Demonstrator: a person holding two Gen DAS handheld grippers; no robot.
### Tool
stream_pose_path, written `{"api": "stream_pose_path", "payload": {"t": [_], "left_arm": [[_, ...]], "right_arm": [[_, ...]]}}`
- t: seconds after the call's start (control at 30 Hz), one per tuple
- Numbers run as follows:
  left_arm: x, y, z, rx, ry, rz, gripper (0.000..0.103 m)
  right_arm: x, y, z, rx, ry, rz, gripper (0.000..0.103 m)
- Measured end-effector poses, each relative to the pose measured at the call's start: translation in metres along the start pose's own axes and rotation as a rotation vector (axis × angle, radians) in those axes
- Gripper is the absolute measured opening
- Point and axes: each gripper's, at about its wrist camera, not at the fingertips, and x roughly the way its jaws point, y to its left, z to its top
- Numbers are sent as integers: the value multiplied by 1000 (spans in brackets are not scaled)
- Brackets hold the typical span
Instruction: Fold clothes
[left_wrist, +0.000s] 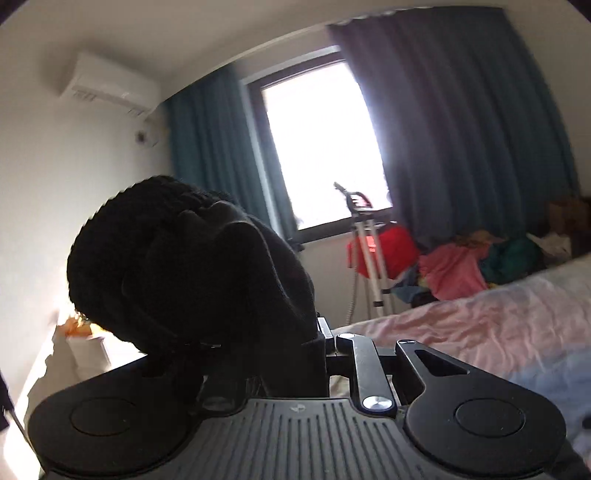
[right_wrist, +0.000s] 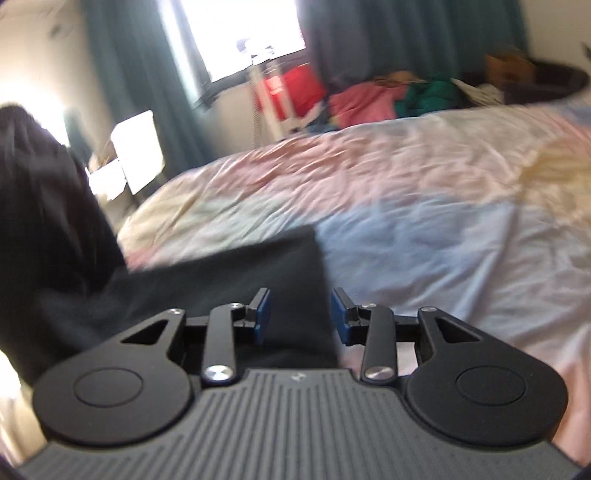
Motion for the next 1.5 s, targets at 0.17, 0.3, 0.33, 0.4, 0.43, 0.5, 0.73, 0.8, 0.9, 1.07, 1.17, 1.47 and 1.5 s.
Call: {"api": "stream_pose_path", "payload": {"t": [0.17,0.3,0.33,0.4,0.43,0.5,0.73,0.8,0.9,1.07,1.17,1.47,1.5], "left_arm": [[1,-104,-65,351,99,-141,24],[1,-143,-96,528,147,-195,31],[2,-145,-97,549,135,-186,38],[4,-140,-91,545,132,-230,47],[4,-136,-88,549,137,-256,53],[2,-128,-82,560,150,-306,61],[-43,-47,-123,571,105,-362,63],[-43,-32,-128,521,130,-308,63],[-30,-11,-126,340,245,-183,62],[-18,16,-122,35,329,-74,61],[-12,25,-122,-22,339,-76,62],[5,50,-123,-193,372,-87,62],[5,52,-125,-211,378,-94,62]], "right_arm": [[-20,-62,20,263,-90,-56,40],[-17,-80,14,354,-52,-49,40],[-13,-80,13,373,-37,-25,40],[-5,-78,10,417,-10,37,40],[-2,-77,9,434,1,68,40],[0,-75,8,459,2,122,41],[15,-62,2,572,48,348,85],[21,-52,4,546,69,372,86],[31,-32,6,466,113,371,86],[55,-5,-7,305,175,307,85],[65,-3,-13,278,167,290,85],[55,15,1,226,195,383,26],[51,18,5,211,169,388,26]]}}
